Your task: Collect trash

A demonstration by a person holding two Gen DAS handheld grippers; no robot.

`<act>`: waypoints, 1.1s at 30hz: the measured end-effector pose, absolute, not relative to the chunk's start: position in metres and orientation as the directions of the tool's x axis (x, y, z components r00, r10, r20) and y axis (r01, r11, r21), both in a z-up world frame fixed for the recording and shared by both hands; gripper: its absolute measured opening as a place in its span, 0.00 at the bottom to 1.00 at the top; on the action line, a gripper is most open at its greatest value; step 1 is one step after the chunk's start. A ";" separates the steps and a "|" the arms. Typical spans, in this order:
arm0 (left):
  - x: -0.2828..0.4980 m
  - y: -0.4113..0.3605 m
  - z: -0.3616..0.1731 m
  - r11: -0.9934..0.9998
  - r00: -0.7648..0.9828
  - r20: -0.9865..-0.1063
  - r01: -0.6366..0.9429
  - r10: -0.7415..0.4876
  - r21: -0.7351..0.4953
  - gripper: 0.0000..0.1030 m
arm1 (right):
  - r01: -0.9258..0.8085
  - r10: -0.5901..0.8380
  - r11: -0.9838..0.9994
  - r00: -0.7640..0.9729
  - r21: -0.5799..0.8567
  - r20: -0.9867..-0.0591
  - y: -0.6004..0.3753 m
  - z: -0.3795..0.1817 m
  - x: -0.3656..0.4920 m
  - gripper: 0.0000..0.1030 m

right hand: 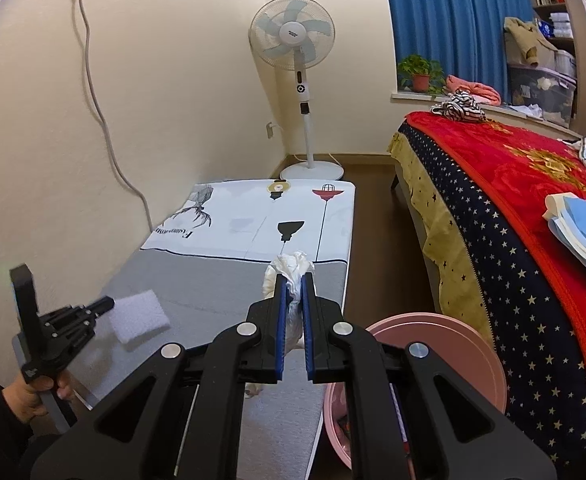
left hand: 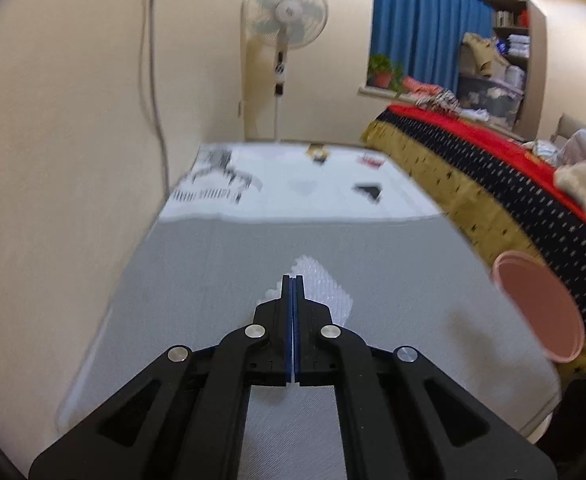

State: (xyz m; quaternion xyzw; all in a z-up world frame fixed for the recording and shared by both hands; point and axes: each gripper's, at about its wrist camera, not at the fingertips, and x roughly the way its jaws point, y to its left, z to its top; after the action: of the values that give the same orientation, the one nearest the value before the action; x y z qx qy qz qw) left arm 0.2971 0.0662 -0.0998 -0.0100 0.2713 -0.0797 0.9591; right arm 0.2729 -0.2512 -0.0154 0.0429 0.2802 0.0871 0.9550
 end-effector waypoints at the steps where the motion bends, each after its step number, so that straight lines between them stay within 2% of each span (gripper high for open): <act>1: 0.297 0.064 -0.092 0.986 0.845 -0.508 0.157 -0.166 -0.061 0.00 | -0.144 0.192 0.981 0.829 0.131 -0.525 -0.251 -0.015 0.273 0.08; 11: 0.319 -0.009 -0.002 0.951 0.853 -0.429 0.304 -0.298 -0.055 0.00 | -0.090 0.151 0.986 0.841 0.142 -0.519 -0.283 -0.008 0.271 0.08; 17: 0.330 -0.095 0.019 0.894 0.787 -0.456 0.445 -0.416 -0.048 0.00 | -0.029 0.092 0.992 0.839 0.124 -0.537 -0.325 -0.011 0.271 0.08; 24: 0.334 -0.194 -0.005 0.827 0.688 -0.545 0.562 -0.480 -0.019 0.00 | 0.083 0.012 0.988 0.800 0.131 -0.600 -0.384 -0.024 0.268 0.08; 28: 0.334 -0.223 -0.039 0.820 0.629 -0.597 0.566 -0.498 -0.087 0.00 | 0.143 -0.004 0.978 0.743 0.153 -0.670 -0.404 -0.041 0.276 0.08; 33: 0.338 -0.242 -0.083 0.822 0.558 -0.681 0.557 -0.474 -0.117 0.00 | 0.166 -0.014 0.977 0.668 0.131 -0.744 -0.407 -0.064 0.285 0.09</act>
State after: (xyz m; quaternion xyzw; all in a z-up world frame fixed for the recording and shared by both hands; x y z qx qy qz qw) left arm 0.3377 -0.2422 -0.0834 0.0560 0.3677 -0.2927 0.8809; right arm 0.2847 -0.4072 -0.0641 0.0939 0.4041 -0.0493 0.9085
